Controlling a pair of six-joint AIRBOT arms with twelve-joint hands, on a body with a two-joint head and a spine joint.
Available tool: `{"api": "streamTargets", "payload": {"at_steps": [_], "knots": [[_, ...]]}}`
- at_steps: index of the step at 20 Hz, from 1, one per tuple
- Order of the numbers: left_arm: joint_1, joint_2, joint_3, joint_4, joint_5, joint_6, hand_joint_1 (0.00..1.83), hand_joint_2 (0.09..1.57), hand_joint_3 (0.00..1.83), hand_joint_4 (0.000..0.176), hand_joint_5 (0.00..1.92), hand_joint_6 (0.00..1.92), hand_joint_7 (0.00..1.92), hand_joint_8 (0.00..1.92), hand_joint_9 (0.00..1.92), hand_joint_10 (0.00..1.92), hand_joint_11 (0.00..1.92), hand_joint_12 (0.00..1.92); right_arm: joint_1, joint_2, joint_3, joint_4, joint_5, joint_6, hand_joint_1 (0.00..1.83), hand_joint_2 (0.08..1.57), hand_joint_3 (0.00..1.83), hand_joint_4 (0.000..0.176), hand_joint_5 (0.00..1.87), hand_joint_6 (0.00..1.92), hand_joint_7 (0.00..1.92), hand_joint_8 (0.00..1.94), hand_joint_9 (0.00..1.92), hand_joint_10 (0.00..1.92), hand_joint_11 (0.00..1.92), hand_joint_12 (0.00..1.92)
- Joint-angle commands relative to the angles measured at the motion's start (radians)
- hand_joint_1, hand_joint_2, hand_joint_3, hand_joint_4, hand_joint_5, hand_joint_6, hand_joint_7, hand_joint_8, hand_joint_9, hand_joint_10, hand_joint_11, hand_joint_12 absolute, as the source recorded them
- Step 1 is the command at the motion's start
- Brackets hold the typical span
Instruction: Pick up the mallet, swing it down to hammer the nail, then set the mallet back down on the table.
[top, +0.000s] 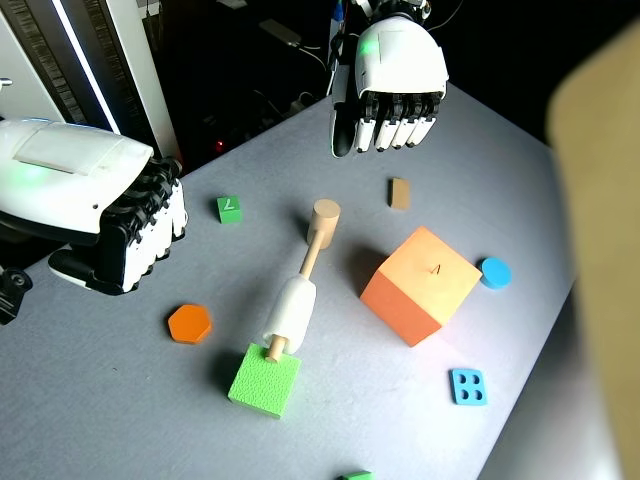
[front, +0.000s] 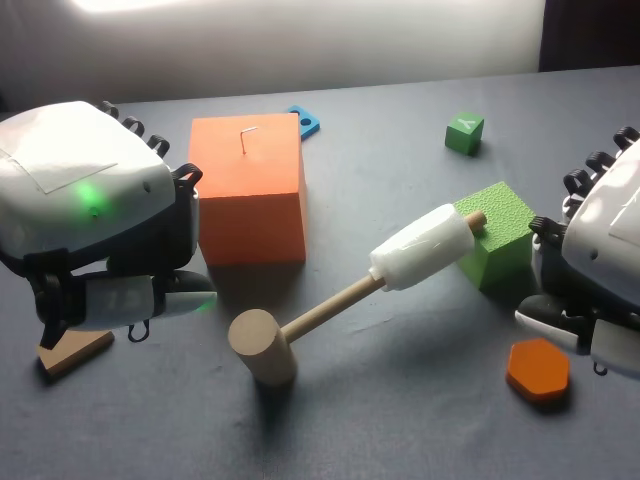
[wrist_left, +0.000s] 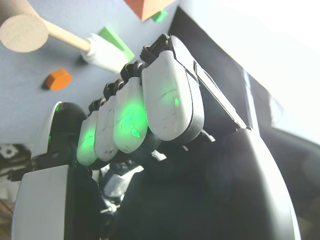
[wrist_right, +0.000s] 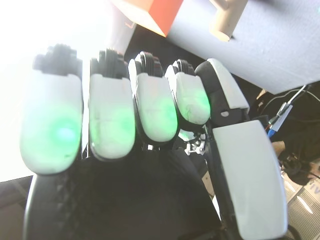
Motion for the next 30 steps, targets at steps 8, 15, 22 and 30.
{"api": "streamTargets", "payload": {"at_steps": [8, 15, 22, 30], "knots": [[-0.023, 0.006, 0.020, 0.076, -0.124, -0.094, 0.00, 1.25, 0.02, 0.000, 0.06, 0.01, 0.05, 0.02, 0.01, 0.01, 0.00, 0.00, 0.012, 0.004, -0.006, -0.010, 0.124, -0.015, 0.00, 1.18, 0.00, 0.000, 0.10, 0.00, 0.07, 0.00, 0.03, 0.00, 0.00, 0.00], [-0.008, 0.006, 0.095, 0.354, -0.140, -0.370, 0.00, 1.26, 0.01, 0.000, 0.07, 0.01, 0.05, 0.01, 0.02, 0.01, 0.00, 0.00, 0.044, -0.006, -0.002, 0.002, 0.030, -0.040, 0.39, 1.16, 0.00, 0.000, 0.07, 0.00, 0.04, 0.00, 0.03, 0.00, 0.03, 0.02], [0.045, -0.005, 0.141, 0.354, -0.168, -0.389, 0.00, 1.27, 0.01, 0.000, 0.05, 0.00, 0.02, 0.00, 0.00, 0.00, 0.00, 0.00, 0.210, -0.021, 0.090, 0.002, -0.350, 0.034, 1.12, 0.99, 0.00, 0.000, 0.01, 0.00, 0.00, 0.00, 0.00, 0.00, 0.00, 0.00], [0.147, -0.066, 0.222, 0.327, -0.249, -0.398, 0.00, 1.27, 0.01, 0.000, 0.06, 0.00, 0.03, 0.00, 0.00, 0.00, 0.00, 0.00, 0.358, -0.057, 0.144, 0.002, -0.648, 0.032, 1.30, 0.93, 0.00, 0.000, 0.04, 0.00, 0.02, 0.00, 0.00, 0.00, 0.00, 0.21]]}}
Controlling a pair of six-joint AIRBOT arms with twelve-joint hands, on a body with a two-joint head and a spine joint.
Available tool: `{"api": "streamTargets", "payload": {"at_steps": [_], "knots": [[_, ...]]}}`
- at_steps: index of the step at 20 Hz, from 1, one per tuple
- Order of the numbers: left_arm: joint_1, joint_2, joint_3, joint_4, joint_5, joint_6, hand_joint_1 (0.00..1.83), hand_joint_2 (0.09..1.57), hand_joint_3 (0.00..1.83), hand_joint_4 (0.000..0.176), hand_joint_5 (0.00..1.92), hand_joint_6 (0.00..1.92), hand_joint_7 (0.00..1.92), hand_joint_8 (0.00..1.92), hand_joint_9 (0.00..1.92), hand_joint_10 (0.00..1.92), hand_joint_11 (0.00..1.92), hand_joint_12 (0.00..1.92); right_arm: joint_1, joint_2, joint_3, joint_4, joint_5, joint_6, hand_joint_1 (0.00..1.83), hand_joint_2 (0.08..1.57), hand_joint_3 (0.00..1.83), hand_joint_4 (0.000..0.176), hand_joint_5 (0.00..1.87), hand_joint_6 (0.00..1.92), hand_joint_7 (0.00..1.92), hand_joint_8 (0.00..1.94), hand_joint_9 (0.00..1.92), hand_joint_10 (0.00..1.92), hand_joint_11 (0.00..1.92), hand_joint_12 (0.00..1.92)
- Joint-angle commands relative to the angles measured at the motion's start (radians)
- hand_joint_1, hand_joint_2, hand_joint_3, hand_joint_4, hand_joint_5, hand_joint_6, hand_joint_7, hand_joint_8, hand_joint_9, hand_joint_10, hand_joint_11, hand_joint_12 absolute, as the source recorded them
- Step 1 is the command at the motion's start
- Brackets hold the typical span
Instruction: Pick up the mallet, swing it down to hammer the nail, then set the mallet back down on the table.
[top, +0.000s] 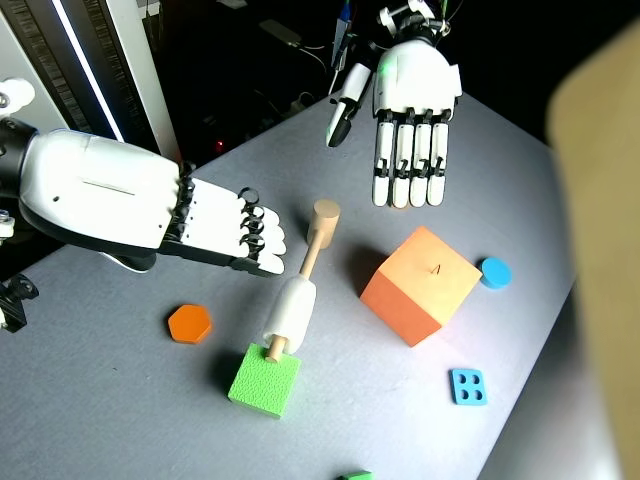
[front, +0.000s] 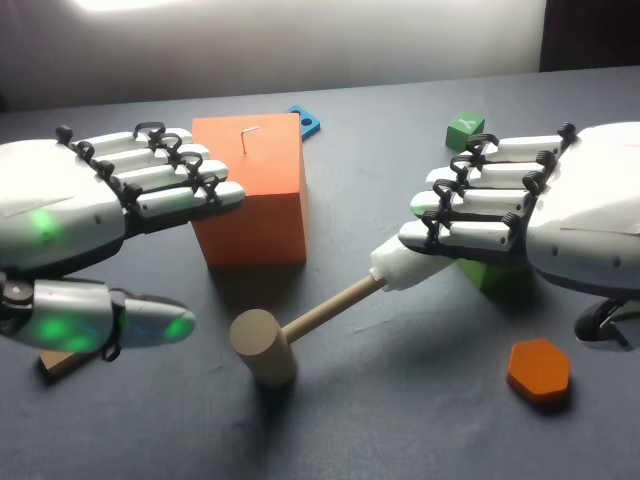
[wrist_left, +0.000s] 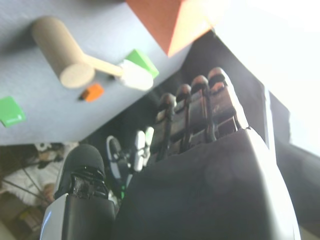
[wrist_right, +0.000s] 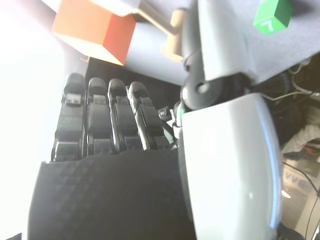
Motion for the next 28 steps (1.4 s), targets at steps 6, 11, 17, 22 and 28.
{"api": "streamTargets", "payload": {"at_steps": [6, 11, 17, 22, 28], "knots": [[0.034, -0.061, 0.055, -0.092, -0.151, 0.029, 0.00, 1.28, 0.01, 0.000, 0.07, 0.00, 0.04, 0.00, 0.00, 0.00, 0.00, 0.00, 0.059, -0.077, 0.088, -0.413, -0.129, 0.567, 1.26, 0.95, 0.00, 0.000, 0.05, 0.01, 0.04, 0.00, 0.02, 0.00, 0.00, 0.27], [0.065, -0.099, 0.090, -0.159, -0.180, 0.069, 0.00, 1.28, 0.01, 0.000, 0.07, 0.01, 0.04, 0.00, 0.02, 0.01, 0.00, 0.00, 0.134, -0.166, 0.091, -0.970, -0.193, 1.090, 1.26, 0.95, 0.00, 0.000, 0.07, 0.00, 0.06, 0.00, 0.03, 0.00, 0.00, 0.30], [0.066, -0.129, 0.132, -0.180, -0.185, 0.081, 0.00, 1.28, 0.00, 0.000, 0.06, 0.00, 0.03, 0.00, 0.01, 0.00, 0.00, 0.00, 0.097, -0.328, 0.093, -1.470, -0.361, 1.546, 1.24, 0.96, 0.00, 0.000, 0.05, 0.00, 0.03, 0.00, 0.01, 0.00, 0.00, 0.23], [0.066, -0.154, 0.156, -0.186, -0.188, 0.081, 0.00, 1.29, 0.00, 0.000, 0.08, 0.01, 0.06, 0.01, 0.03, 0.01, 0.00, 0.00, 0.064, -0.414, 0.121, -1.487, -0.426, 1.635, 1.23, 0.94, 0.00, 0.000, 0.08, 0.00, 0.07, 0.01, 0.04, 0.01, 0.00, 0.35], [0.072, -0.178, 0.177, -0.203, -0.195, 0.080, 0.00, 1.28, 0.00, 0.000, 0.09, 0.01, 0.06, 0.01, 0.03, 0.01, 0.00, 0.00, 0.011, -0.478, 0.192, -1.507, -0.439, 1.643, 1.23, 0.96, 0.00, 0.000, 0.12, 0.01, 0.09, 0.00, 0.05, 0.00, 0.00, 0.29]]}}
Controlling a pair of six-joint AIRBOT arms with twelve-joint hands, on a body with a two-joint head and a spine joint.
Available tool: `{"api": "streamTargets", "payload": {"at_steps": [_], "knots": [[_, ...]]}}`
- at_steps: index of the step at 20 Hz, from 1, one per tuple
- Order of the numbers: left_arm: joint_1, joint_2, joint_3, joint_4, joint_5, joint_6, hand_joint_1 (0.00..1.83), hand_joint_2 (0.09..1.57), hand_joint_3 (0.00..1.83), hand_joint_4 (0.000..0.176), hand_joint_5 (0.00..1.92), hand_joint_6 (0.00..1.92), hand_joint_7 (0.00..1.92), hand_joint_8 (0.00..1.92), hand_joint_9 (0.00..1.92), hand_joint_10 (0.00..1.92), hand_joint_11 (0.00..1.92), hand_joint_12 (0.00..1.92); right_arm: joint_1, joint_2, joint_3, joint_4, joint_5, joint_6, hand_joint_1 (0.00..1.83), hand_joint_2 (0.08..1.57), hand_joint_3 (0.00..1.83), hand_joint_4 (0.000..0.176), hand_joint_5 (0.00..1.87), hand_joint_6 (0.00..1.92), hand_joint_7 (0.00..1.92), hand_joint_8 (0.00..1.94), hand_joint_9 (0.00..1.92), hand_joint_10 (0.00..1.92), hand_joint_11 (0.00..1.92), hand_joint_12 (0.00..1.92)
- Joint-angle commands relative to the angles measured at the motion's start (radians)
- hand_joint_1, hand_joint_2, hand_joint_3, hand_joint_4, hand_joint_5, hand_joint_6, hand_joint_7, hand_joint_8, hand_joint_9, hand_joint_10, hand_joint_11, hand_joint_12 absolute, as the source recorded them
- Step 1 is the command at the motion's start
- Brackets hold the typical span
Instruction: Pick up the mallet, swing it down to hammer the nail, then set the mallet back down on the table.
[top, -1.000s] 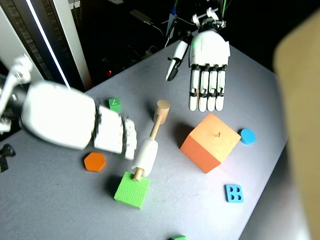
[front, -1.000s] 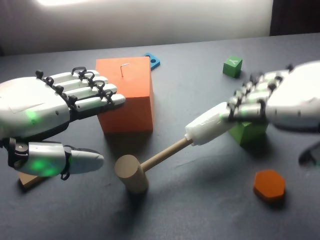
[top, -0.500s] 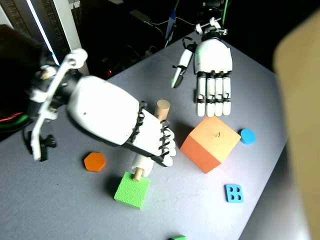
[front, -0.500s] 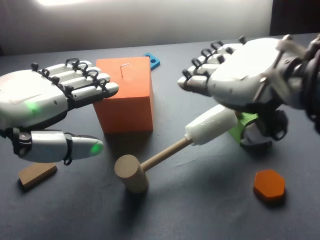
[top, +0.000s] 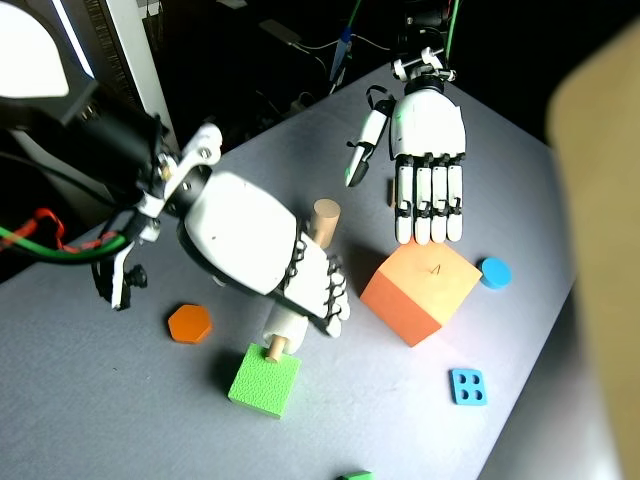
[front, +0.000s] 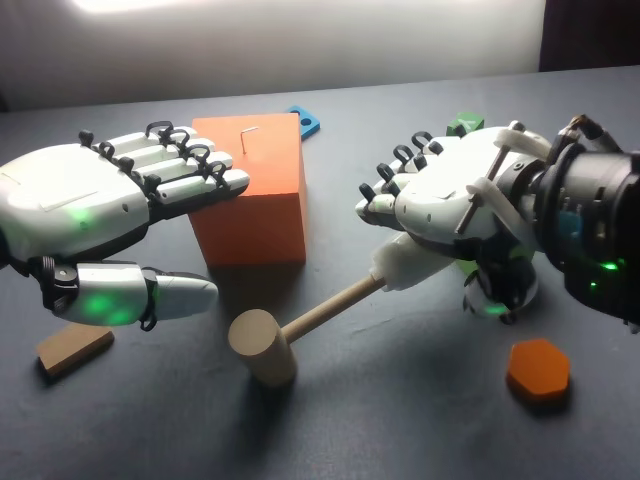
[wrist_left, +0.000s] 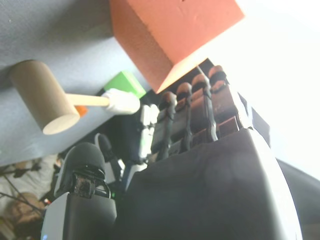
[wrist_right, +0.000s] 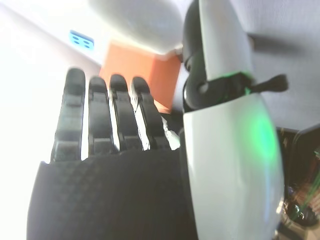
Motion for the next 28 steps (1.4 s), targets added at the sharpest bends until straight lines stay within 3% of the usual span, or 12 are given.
{"api": "streamTargets", "payload": {"at_steps": [1, 4, 10, 18, 28], "knots": [[-0.004, -0.002, 0.005, -0.031, -0.106, 0.000, 0.00, 1.29, 0.00, 0.000, 0.08, 0.01, 0.06, 0.01, 0.02, 0.00, 0.00, 0.00, 0.001, -0.003, 0.009, -0.080, 0.038, 0.018, 1.25, 0.96, 0.00, 0.000, 0.12, 0.00, 0.09, 0.00, 0.05, 0.00, 0.00, 0.28], [0.000, -0.009, 0.012, -0.033, -0.111, -0.003, 0.00, 1.29, 0.00, 0.000, 0.08, 0.00, 0.05, 0.00, 0.01, 0.00, 0.00, 0.00, -0.011, -0.040, 0.050, -0.164, 0.071, 0.068, 1.26, 0.96, 0.00, 0.000, 0.12, 0.00, 0.08, 0.00, 0.06, 0.00, 0.00, 0.33], [0.017, -0.016, 0.016, -0.045, -0.123, -0.006, 0.00, 1.29, 0.00, 0.000, 0.10, 0.01, 0.08, 0.01, 0.04, 0.01, 0.02, 0.01, -0.033, -0.116, 0.143, -0.158, 0.057, 0.078, 1.28, 0.96, 0.00, 0.000, 0.11, 0.00, 0.08, 0.00, 0.06, 0.00, 0.00, 0.31], [0.027, -0.032, 0.030, -0.068, -0.132, -0.006, 0.00, 1.29, 0.00, 0.000, 0.07, 0.00, 0.05, 0.01, 0.02, 0.01, 0.00, 0.00, -0.069, -0.183, 0.186, -0.096, 0.078, 0.053, 1.26, 0.95, 0.00, 0.000, 0.14, 0.01, 0.12, 0.00, 0.09, 0.01, 0.00, 0.37], [0.049, -0.037, 0.029, -0.126, -0.131, -0.021, 0.00, 1.29, 0.00, 0.000, 0.08, 0.01, 0.06, 0.01, 0.02, 0.01, 0.00, 0.00, -0.092, -0.208, 0.250, -0.095, 0.085, 0.072, 1.27, 0.97, 0.00, 0.000, 0.12, 0.00, 0.10, 0.00, 0.08, 0.00, 0.00, 0.39]]}}
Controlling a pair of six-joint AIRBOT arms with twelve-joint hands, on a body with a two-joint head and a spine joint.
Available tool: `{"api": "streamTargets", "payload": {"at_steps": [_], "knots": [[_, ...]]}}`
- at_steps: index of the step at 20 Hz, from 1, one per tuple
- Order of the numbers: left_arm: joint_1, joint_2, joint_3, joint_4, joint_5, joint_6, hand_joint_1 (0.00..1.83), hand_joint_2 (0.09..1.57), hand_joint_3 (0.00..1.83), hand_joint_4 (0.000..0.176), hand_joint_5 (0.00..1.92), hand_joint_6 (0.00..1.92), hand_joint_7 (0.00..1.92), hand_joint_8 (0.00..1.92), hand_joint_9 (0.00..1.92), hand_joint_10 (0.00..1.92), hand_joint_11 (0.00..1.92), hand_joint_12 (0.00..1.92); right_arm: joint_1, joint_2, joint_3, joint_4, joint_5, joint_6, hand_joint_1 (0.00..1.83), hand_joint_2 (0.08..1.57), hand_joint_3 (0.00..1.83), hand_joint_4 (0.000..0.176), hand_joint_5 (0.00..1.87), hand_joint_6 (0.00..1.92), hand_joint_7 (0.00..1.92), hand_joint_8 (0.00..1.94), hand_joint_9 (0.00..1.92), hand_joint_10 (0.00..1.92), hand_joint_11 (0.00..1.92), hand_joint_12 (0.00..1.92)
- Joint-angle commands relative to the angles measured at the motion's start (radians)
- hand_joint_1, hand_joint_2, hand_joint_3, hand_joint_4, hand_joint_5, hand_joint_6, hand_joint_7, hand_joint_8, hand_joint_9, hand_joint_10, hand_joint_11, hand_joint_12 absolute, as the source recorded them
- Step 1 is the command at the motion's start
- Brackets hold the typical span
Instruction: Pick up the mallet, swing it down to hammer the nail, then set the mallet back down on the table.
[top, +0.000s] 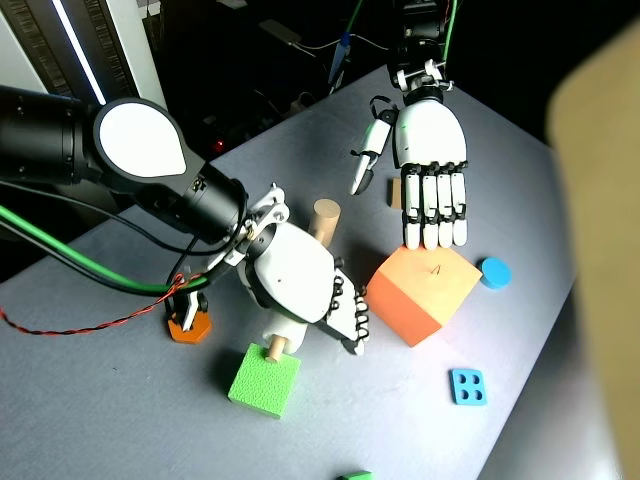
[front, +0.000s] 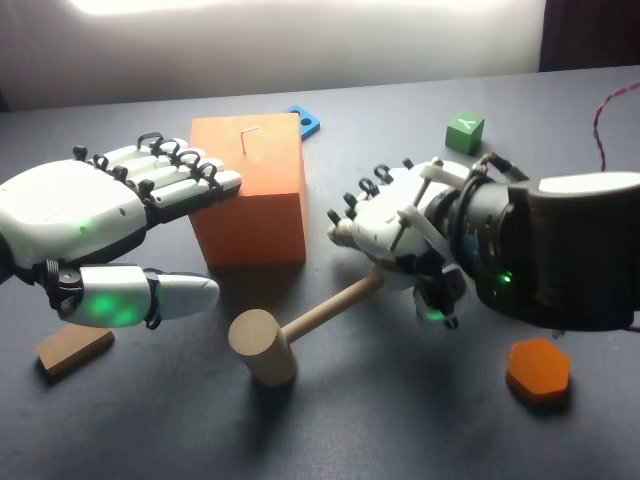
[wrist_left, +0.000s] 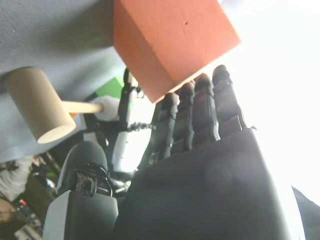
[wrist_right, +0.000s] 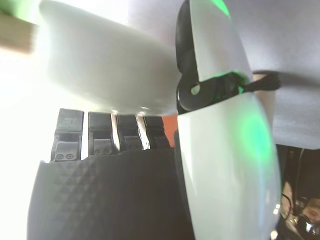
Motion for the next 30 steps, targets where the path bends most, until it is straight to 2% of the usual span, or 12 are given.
{"api": "streamTargets", "payload": {"at_steps": [1, 14, 16, 18, 19, 20, 21, 22, 23, 26, 29, 30], "knots": [[-0.002, -0.002, 0.003, -0.030, -0.100, -0.007, 0.00, 1.29, 0.00, 0.000, 0.08, 0.00, 0.06, 0.00, 0.02, 0.00, 0.00, 0.00, 0.000, 0.003, 0.009, -0.048, 0.020, 0.003, 1.26, 0.96, 0.00, 0.000, 0.13, 0.00, 0.10, 0.00, 0.08, 0.00, 0.00, 0.38], [0.000, -0.010, 0.002, -0.032, -0.077, -0.018, 0.00, 1.29, 0.00, 0.000, 0.07, 0.00, 0.05, 0.00, 0.03, 0.00, 0.00, 0.00, -0.010, 0.007, 0.020, -0.045, 0.011, 0.005, 1.27, 0.97, 0.00, 0.000, 0.17, 0.01, 0.14, 0.01, 0.11, 0.01, 0.00, 0.42], [0.001, -0.011, 0.002, -0.032, -0.076, -0.017, 0.00, 1.29, 0.00, 0.000, 0.08, 0.00, 0.06, 0.00, 0.03, 0.01, 0.02, 0.01, -0.010, 0.010, 0.020, -0.046, 0.011, 0.003, 1.23, 0.97, 0.00, 0.000, 0.21, 0.01, 0.20, 0.01, 0.17, 0.02, 0.00, 0.59], [0.001, -0.011, 0.002, -0.032, -0.076, -0.017, 0.00, 1.29, 0.00, 0.000, 0.06, 0.00, 0.05, 0.00, 0.01, 0.00, 0.00, 0.00, -0.011, 0.010, 0.020, -0.046, 0.011, 0.000, 1.24, 1.05, 0.00, 0.000, 0.43, 0.03, 0.51, 0.06, 0.49, 0.16, 0.02, 1.11], [0.001, -0.011, 0.002, -0.032, -0.076, -0.017, 0.00, 1.29, 0.00, 0.000, 0.07, 0.00, 0.05, 0.00, 0.01, 0.00, 0.00, 0.00, -0.011, 0.010, 0.020, -0.046, 0.011, 0.000, 1.22, 1.08, 0.00, 0.000, 0.61, 0.10, 0.65, 0.30, 0.54, 0.72, 0.22, 1.37], [0.001, -0.011, 0.002, -0.032, -0.076, -0.017, 0.00, 1.28, 0.00, 0.000, 0.08, 0.01, 0.06, 0.01, 0.03, 0.01, 0.01, 0.01, -0.010, 0.011, 0.020, -0.046, 0.011, 0.000, 1.13, 1.19, 0.00, 0.000, 0.74, 1.05, 0.68, 0.85, 0.51, 1.42, 0.36, 1.76], [0.000, -0.011, 0.002, -0.032, -0.076, -0.017, 0.00, 1.28, 0.00, 0.000, 0.08, 0.01, 0.06, 0.01, 0.03, 0.01, 0.00, 0.00, -0.009, 0.012, 0.020, -0.046, 0.011, 0.000, 1.11, 1.21, 0.00, 0.000, 0.75, 1.27, 0.59, 1.44, 0.54, 1.79, 0.52, 1.89], [-0.001, -0.011, 0.002, -0.032, -0.076, -0.017, 0.00, 1.28, 0.00, 0.000, 0.08, 0.01, 0.06, 0.01, 0.03, 0.01, 0.00, 0.00, -0.009, 0.012, 0.020, -0.046, 0.011, -0.001, 1.11, 1.21, 0.00, 0.000, 0.75, 1.27, 0.59, 1.44, 0.54, 1.79, 0.52, 1.89], [-0.001, -0.011, 0.002, -0.032, -0.076, -0.017, 0.00, 1.28, 0.00, 0.000, 0.08, 0.01, 0.06, 0.00, 0.02, 0.00, 0.00, 0.00, -0.009, 0.014, 0.020, -0.046, 0.010, -0.002, 1.04, 1.24, 0.01, 0.000, 0.73, 1.41, 0.74, 1.89, 0.81, 1.92, 0.87, 1.92], [-0.001, -0.011, 0.002, -0.032, -0.076, -0.017, 0.00, 1.28, 0.00, 0.000, 0.06, 0.00, 0.05, 0.00, 0.02, 0.00, 0.00, 0.00, -0.009, 0.020, 0.014, -0.046, 0.007, -0.005, 1.11, 1.19, 0.00, 0.000, 0.84, 1.22, 1.15, 1.94, 1.27, 1.92, 1.35, 1.92], [-0.002, -0.011, 0.003, -0.032, -0.077, -0.017, 0.00, 1.28, 0.00, 0.000, 0.06, 0.00, 0.05, 0.00, 0.02, 0.00, 0.00, 0.00, -0.012, 0.041, -0.016, -0.046, -0.004, -0.011, 1.11, 1.18, 0.00, 0.000, 0.85, 1.21, 1.19, 1.94, 1.32, 1.92, 1.40, 1.92], [-0.002, -0.011, 0.003, -0.032, -0.077, -0.017, 0.00, 1.29, 0.00, 0.000, 0.08, 0.01, 0.06, 0.00, 0.02, 0.00, 0.00, 0.00, -0.013, 0.052, -0.030, -0.046, -0.005, -0.011, 0.68, 1.33, 0.03, 0.000, 1.05, 1.78, 1.35, 1.94, 1.46, 1.92, 1.55, 1.92]]}}
